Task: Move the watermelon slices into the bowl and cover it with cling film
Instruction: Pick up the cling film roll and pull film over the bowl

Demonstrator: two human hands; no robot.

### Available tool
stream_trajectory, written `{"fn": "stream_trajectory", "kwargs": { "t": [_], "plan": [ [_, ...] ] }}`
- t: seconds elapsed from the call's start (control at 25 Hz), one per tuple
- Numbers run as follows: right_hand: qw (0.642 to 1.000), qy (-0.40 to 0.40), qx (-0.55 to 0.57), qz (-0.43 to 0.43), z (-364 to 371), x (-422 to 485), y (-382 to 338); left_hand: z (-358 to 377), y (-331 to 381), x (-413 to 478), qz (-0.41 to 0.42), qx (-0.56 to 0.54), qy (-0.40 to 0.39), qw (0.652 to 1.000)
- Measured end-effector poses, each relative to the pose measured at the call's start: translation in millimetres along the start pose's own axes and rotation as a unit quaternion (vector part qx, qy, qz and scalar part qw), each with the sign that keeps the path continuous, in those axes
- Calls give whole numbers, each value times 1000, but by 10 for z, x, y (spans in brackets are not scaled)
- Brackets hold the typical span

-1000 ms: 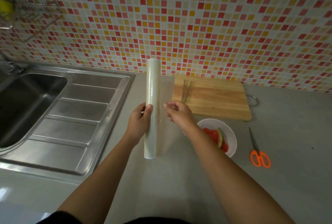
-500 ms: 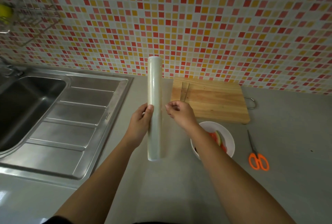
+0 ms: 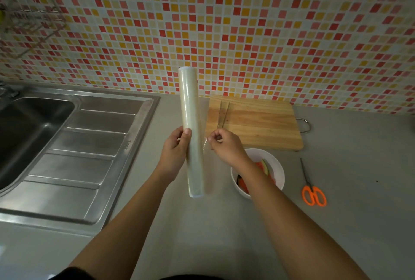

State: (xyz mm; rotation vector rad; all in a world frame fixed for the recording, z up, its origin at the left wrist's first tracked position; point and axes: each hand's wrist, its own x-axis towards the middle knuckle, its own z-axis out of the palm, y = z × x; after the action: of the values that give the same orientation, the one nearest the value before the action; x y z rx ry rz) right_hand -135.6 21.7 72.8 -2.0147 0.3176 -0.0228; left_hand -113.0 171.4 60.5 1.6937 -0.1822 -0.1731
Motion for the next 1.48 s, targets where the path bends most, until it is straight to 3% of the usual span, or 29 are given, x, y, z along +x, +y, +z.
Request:
{"fn": "stream_trajectory", "kwargs": {
  "t": [0.16, 0.28, 0.44, 0.56, 0.8, 0.96, 1.08, 1.2, 1.36, 1.48],
  "plan": [
    [974, 9, 198, 109, 86, -21, -17, 72, 8, -13, 1, -3, -16, 1000],
    [956, -5, 266, 127, 93, -28, -28, 119, 25, -34, -8, -41, -24, 999],
    [986, 3, 155, 65, 52, -64, -46, 172, 62, -68, 0, -75, -40, 996],
    [986, 21, 164, 23, 25, -61, -23, 168, 70, -90, 5, -87, -49, 995],
    [979, 127, 161, 18, 34, -71, -94, 192, 25, -126, 11, -52, -68, 996],
    [986, 106, 116, -59, -66, -54, -136, 236, -4, -156, -14, -37, -29, 999],
    [988, 86, 113, -66, -73, -64, -124, 272, -22, -193, -17, -2, 2, 1000],
    [985, 80, 149, -42, -56, -49, -118, 279, -49, -224, -17, 22, -14, 1000],
    [942, 98, 320, 24, -15, -64, -100, 254, -56, -222, -18, 55, -2, 998],
    [935, 117, 334, 35, -5, -48, -87, 246, -51, -262, -8, 75, -12, 997]
  ]
}}
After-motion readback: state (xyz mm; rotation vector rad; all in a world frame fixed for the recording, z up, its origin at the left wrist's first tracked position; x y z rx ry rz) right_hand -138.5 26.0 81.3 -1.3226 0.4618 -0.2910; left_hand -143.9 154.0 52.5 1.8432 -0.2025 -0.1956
